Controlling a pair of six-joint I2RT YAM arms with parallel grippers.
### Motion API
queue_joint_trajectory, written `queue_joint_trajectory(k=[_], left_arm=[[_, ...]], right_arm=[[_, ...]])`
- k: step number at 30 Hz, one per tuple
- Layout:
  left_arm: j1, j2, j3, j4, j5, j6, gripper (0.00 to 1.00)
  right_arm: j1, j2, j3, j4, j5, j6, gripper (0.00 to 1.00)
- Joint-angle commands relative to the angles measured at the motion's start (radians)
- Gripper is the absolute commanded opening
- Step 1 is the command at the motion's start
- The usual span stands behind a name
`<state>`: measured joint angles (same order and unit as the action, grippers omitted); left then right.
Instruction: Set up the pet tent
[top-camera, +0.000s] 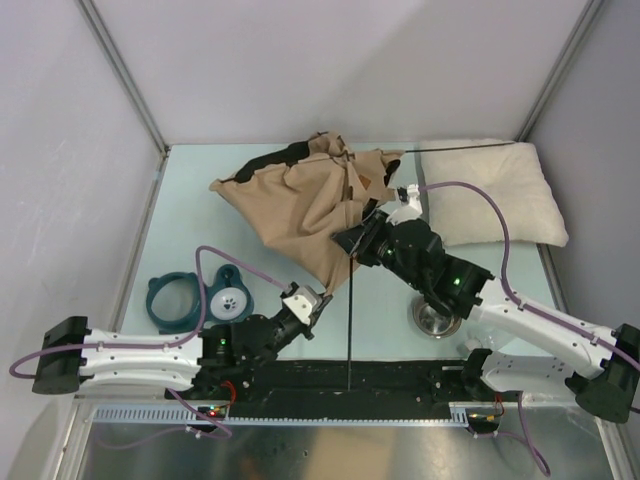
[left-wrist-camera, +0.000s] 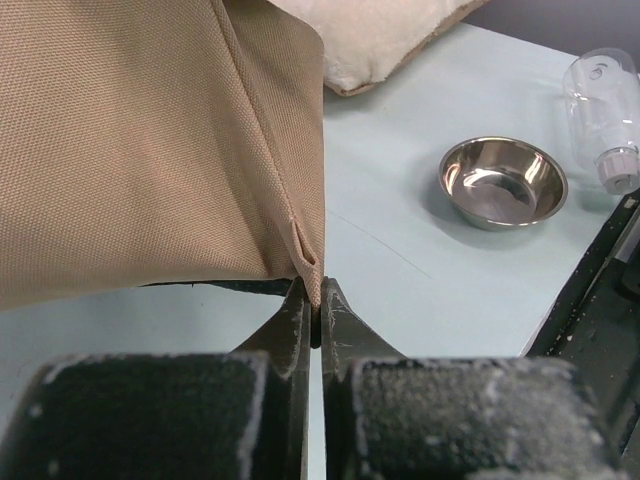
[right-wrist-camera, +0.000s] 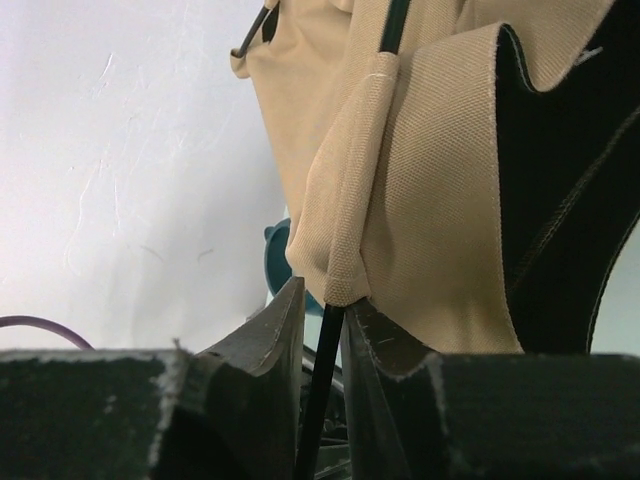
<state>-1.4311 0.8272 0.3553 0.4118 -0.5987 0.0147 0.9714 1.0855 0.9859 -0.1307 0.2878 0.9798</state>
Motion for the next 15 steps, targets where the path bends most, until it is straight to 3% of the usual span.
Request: queue_joint_trajectory(k=[1, 5, 7, 15], left_arm=[[-0.026, 0.005, -0.006, -0.021, 0.069, -0.039, 0.0], [-0.026, 0.004, -0.011, -0.021, 0.057, -0.045, 0.0], [-0.027, 0.005, -0.012, -0.021, 0.048, -0.049, 0.0], [-0.019, 0.033, 0.012, -0.02, 0.02, -0.065, 0.0]], right_arm=[[-0.049, -0.013, 0.016, 0.01, -0.011, 0.034, 0.3], [-0.07, -0.073, 0.016, -0.106, -0.143, 0.086, 0.54], [-0.078, -0.111, 0.016, -0.159, -0.212, 0.098, 0.62], [-0.078, -0.273, -0.02, -0.313, -0.448, 0.206, 0.72]])
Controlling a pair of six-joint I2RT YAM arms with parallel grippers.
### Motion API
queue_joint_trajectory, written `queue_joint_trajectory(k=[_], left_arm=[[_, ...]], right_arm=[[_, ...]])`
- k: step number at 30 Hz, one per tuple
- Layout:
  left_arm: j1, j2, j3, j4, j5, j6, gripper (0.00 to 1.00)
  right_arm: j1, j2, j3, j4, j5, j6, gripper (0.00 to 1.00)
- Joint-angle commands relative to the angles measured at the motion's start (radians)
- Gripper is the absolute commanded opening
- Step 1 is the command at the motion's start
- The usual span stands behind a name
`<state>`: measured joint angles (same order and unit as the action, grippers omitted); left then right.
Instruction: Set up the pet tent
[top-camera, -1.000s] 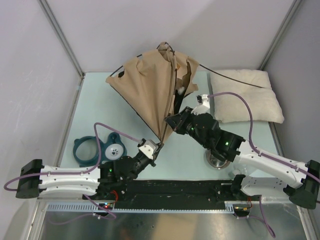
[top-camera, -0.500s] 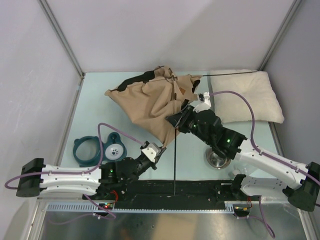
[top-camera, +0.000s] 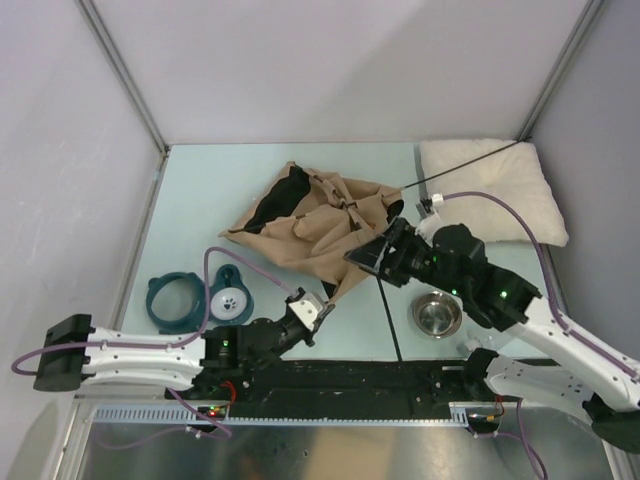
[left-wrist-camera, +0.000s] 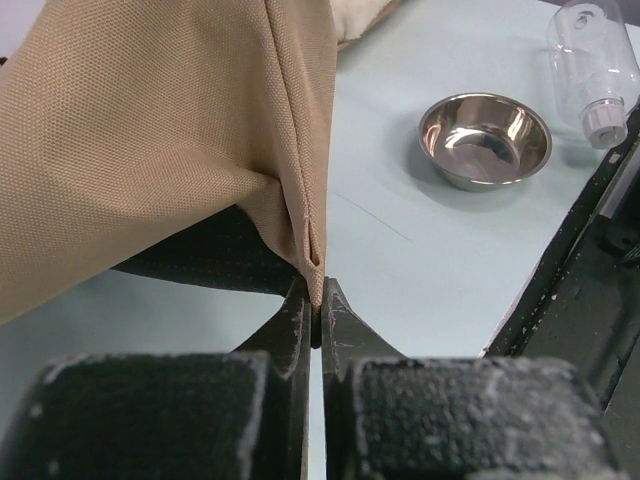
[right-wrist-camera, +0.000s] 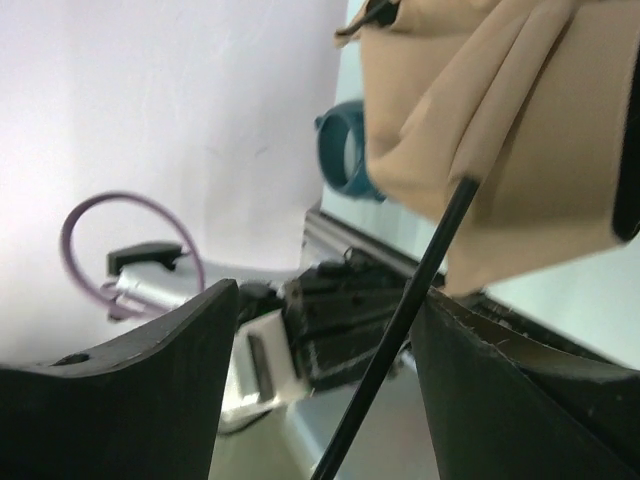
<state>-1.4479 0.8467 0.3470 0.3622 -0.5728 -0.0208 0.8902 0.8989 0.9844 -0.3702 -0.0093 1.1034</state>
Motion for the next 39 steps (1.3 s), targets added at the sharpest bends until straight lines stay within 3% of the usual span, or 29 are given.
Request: queue_joint_trajectory(k=[1, 10, 14, 19, 27, 39], left_arm=[[0.0, 0.019, 0.024, 0.03, -0.007, -0.031, 0.0], [0.021, 0.058, 0.035, 0.03, -0.014, -0.051, 0.0], [0.029, 0.067, 0.038, 0.03, -0.021, -0.062, 0.0], [0.035, 0.077, 0.041, 0.03, -0.047, -0.077, 0.0], [0.043, 0.098, 0.067, 0.028, -0.076, -0.088, 0.0], [0.047, 0.127, 0.083, 0.028, -0.086, -0.092, 0.0]], right_arm=[[0.005, -0.114, -0.029, -0.081, -0.17, 0.1, 0.73], [0.024, -0.273, -0.061, -0.252, -0.441, 0.172, 0.75], [0.064, -0.366, -0.061, -0.352, -0.484, 0.194, 0.71], [0.146, -0.46, -0.055, -0.475, -0.474, 0.215, 0.6], [0.336, -0.483, -0.05, -0.518, -0.388, 0.232, 0.37], [0.485, -0.508, -0.05, -0.484, -0.32, 0.298, 0.31]])
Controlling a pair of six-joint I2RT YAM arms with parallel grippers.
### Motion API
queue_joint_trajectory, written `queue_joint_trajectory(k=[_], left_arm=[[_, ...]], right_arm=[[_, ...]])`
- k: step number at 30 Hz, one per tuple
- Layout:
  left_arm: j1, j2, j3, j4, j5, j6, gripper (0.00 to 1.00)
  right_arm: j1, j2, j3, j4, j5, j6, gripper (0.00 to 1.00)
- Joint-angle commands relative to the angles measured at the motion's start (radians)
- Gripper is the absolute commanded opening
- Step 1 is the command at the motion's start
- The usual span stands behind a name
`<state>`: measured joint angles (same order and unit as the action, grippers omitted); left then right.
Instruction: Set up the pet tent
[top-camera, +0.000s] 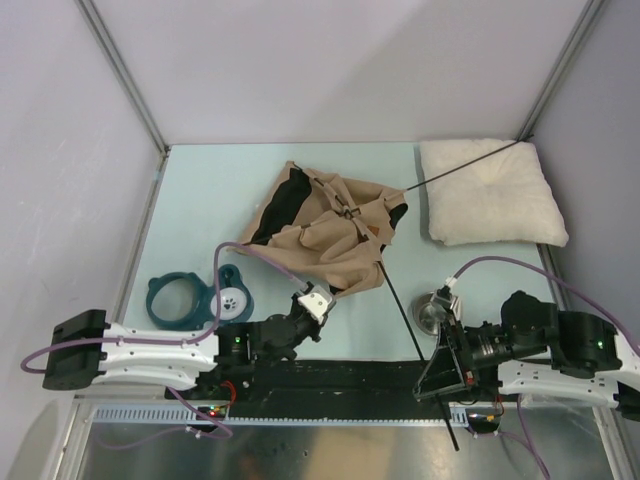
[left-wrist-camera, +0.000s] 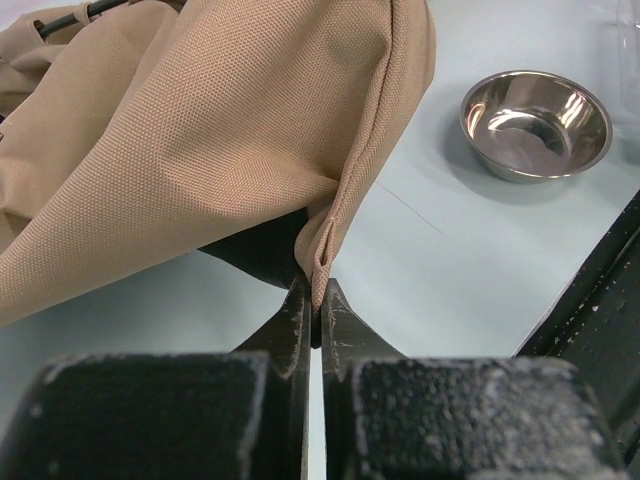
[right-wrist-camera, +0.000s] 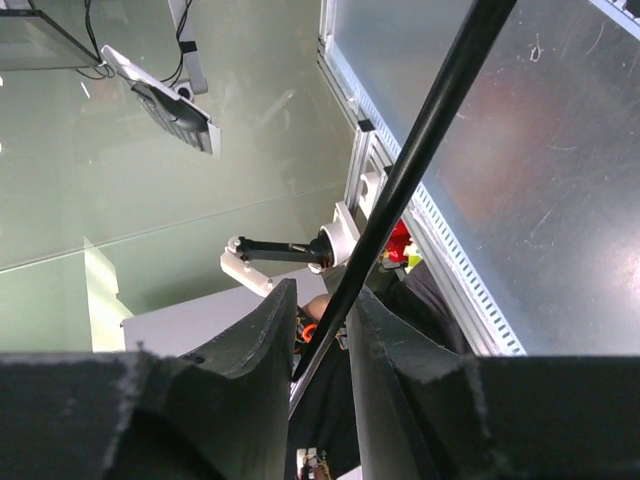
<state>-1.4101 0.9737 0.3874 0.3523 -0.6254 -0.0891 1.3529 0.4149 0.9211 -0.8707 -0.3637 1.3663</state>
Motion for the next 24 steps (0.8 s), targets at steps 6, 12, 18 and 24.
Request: queue_joint_trajectory(k=[6, 12, 18, 24], left_arm=[[0.009, -0.011, 0.037, 0.038, -0.029, -0.028, 0.0], [-0.001, -0.026, 0.038, 0.038, 0.023, -0.032, 0.0], [-0.032, -0.017, 0.061, 0.029, 0.055, -0.036, 0.0], [-0.07, -0.013, 0.076, 0.019, 0.052, -0.036, 0.0]], right_arm=[[0.025, -0.059, 0.013, 0.013, 0.085, 0.046, 0.02], [0.025, 0.009, 0.013, 0.187, 0.241, -0.069, 0.0], [0.025, 0.149, 0.013, 0.427, 0.455, -0.24, 0.0], [0.026, 0.252, 0.012, 0.566, 0.686, -0.372, 0.0]])
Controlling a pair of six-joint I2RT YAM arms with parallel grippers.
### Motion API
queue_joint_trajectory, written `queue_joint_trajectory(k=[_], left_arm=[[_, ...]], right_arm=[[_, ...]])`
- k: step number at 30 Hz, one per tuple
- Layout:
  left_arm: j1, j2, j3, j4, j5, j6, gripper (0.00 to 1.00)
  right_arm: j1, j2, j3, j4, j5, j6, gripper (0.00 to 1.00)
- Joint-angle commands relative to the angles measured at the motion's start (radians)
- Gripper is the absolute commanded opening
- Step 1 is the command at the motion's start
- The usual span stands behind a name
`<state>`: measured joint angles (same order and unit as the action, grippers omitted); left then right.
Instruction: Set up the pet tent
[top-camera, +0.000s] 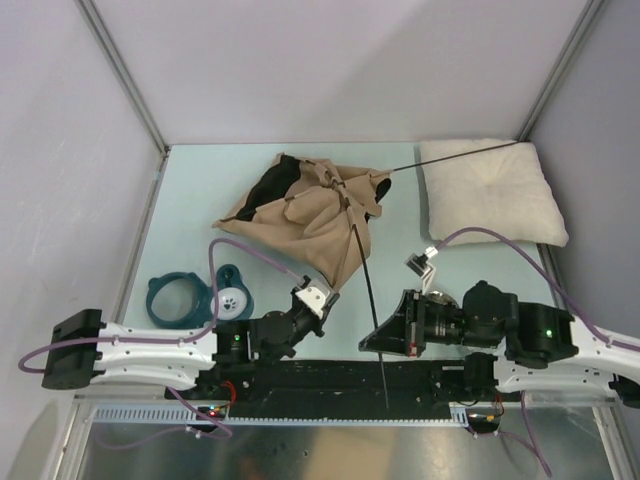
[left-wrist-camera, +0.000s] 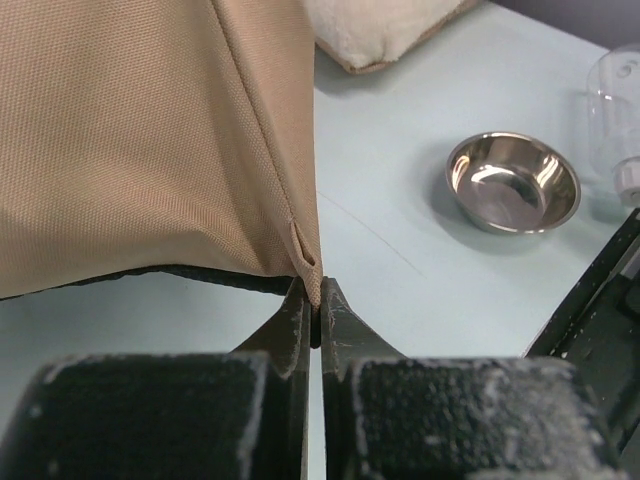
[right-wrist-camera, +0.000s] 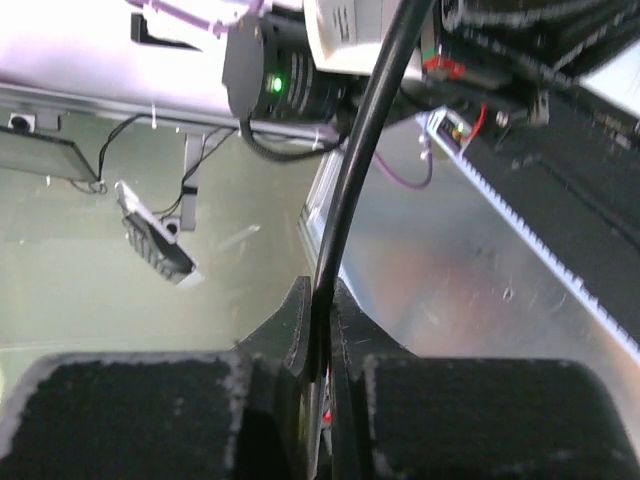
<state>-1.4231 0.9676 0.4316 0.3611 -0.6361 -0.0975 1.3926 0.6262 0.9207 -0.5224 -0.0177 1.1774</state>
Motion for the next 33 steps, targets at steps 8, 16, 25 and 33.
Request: queue_joint_trajectory(k=[8, 16, 25, 33], left_arm=[[-0.09, -0.041, 0.012, -0.002, 0.031, -0.047, 0.0], [-0.114, -0.06, -0.012, -0.015, 0.018, -0.066, 0.0], [-0.121, -0.116, -0.045, -0.03, -0.011, -0.084, 0.0], [-0.122, -0.12, -0.047, -0.049, -0.029, -0.102, 0.0]], right_arm=[[-0.031, 0.15, 0.013, 0.389, 0.616, -0.339, 0.0], [-0.14, 0.243, -0.012, 0.621, 0.69, -0.47, 0.0], [-0.29, 0.296, -0.044, 0.783, 0.652, -0.531, 0.0], [-0.36, 0.308, -0.052, 0.824, 0.554, -0.493, 0.0]])
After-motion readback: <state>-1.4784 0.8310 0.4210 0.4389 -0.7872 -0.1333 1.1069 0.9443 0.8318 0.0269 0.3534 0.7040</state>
